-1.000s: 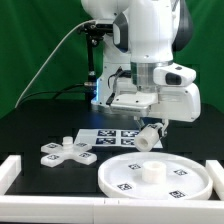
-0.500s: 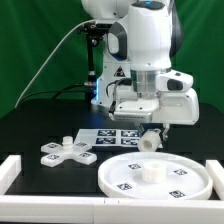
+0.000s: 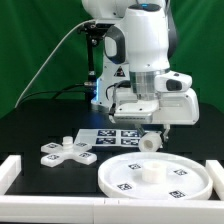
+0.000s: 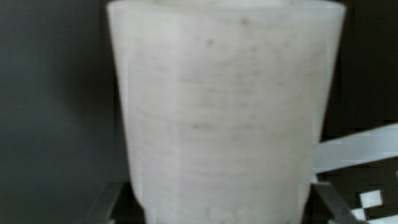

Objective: Assemble round table

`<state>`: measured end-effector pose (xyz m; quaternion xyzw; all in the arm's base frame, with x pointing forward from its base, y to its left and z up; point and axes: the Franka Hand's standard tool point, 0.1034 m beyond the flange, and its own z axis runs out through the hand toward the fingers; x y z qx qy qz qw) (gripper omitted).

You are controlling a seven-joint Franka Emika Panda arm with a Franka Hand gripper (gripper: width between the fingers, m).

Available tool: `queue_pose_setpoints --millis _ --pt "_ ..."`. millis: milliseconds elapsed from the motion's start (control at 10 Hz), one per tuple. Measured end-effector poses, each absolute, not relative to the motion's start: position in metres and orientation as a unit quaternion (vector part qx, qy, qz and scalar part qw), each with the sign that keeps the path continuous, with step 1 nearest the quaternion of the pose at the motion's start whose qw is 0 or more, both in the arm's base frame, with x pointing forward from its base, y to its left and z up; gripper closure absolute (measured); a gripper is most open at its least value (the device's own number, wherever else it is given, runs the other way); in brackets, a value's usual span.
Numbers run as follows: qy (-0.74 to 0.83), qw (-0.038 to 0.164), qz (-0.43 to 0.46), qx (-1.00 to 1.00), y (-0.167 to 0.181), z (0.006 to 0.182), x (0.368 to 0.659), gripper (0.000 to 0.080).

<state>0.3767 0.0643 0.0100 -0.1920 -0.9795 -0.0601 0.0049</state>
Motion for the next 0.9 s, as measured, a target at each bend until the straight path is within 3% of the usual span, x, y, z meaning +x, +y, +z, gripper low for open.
queue_pose_setpoints --millis 200,300,400,700,900 --pt "-0.978 0.006 -0.06 -0.2 0.064 0.01 0.376 0.0248" --pt "-0.975 0.004 -0.058 -0.214 0.063 0.012 0.378 0.0248" --pt "-0.973 -0.007 -0.053 -0.226 0.059 0.021 0.384 0.017" --pt "-0.952 -0.042 -0.029 -0.301 0.05 0.061 0.403 0.0151" --pt "-0.89 -0.043 -0.032 -0.452 0.057 0.069 0.414 0.0151"
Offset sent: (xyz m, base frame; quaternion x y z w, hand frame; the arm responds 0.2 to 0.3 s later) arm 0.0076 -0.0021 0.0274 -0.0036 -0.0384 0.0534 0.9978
